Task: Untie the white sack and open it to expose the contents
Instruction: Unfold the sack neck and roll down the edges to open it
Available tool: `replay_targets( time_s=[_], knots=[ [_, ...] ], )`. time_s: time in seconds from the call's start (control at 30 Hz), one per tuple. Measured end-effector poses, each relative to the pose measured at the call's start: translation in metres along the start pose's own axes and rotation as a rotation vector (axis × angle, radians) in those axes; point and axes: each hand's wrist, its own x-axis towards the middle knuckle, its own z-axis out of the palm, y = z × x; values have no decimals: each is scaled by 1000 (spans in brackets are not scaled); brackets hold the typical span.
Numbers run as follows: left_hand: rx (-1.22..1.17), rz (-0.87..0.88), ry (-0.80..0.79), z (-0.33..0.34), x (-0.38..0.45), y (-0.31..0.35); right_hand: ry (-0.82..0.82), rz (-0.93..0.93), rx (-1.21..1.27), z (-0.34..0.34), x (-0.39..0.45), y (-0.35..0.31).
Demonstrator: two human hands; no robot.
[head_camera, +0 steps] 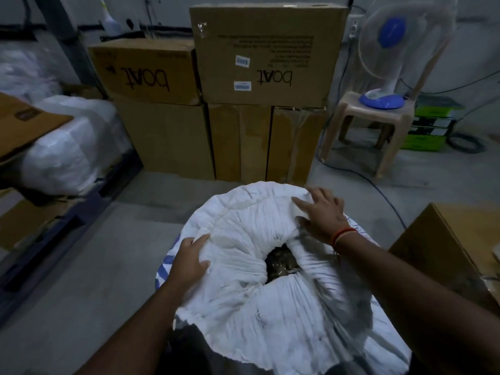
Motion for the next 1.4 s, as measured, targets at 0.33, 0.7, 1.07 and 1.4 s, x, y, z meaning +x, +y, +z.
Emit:
replay_targets(
  time_s=[0.33,0.7,1.07,1.4],
  knots=[
    [-246,-20,202,-18,-21,-13,312,516,769,-17,-172,-21],
    [-1053,-457,21,19,-152,11,86,475,1171,-1,-249,-52],
    [-133,-338,338,0,-194,-10,-149,644,417,4,-313,9],
    [-205,-287,145,2,-179,-19,-169,608,542,5,-300,-1]
  ],
)
